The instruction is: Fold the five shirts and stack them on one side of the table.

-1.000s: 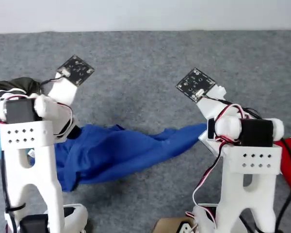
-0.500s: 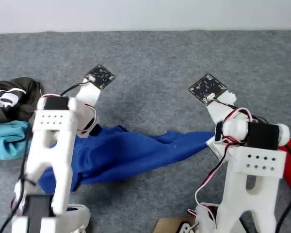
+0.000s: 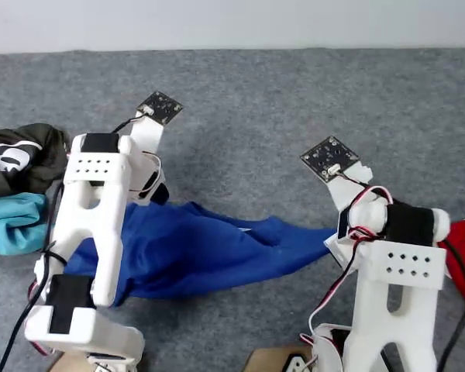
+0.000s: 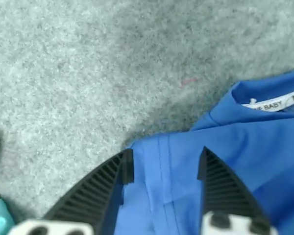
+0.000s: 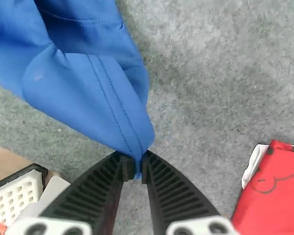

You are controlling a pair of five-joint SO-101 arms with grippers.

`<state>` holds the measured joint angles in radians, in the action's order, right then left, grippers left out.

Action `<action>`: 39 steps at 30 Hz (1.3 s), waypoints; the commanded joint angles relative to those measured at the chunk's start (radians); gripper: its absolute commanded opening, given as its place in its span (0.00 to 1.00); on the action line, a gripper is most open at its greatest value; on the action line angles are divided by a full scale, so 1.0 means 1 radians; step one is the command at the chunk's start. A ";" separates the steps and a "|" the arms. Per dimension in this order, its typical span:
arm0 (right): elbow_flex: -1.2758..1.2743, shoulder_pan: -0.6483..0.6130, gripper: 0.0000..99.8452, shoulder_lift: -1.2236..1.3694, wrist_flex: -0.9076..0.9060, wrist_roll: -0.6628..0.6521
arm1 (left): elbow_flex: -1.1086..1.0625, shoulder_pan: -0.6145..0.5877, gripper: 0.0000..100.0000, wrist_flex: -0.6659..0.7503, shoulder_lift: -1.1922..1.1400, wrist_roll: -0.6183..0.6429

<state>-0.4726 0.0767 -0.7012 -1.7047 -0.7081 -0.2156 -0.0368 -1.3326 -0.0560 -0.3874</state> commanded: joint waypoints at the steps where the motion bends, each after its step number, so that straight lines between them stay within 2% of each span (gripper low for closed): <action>1: -0.002 0.012 0.01 -0.024 0.027 0.011 | 0.038 0.006 0.22 0.002 -0.015 0.017; 14: -0.005 0.013 0.01 -0.024 0.031 0.011 | 0.038 0.006 0.21 0.044 -0.187 0.029; 20: -0.005 0.013 0.01 -0.024 0.031 0.011 | 0.036 0.028 0.16 0.057 -0.192 0.040; 28: -0.005 0.013 0.01 -0.024 0.031 0.011 | 0.076 0.020 0.16 0.058 -0.192 0.075; 35: -0.005 0.013 0.01 -0.024 0.031 0.009 | 0.070 0.020 0.16 0.121 -0.193 0.075; 39: -0.005 0.013 0.01 -0.024 0.031 0.009 | 0.076 0.018 0.20 0.127 -0.238 0.080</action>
<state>-0.4818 0.0767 -0.7012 -1.6863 -0.7081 -0.1757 -0.0153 -1.2252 -0.2800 -0.3184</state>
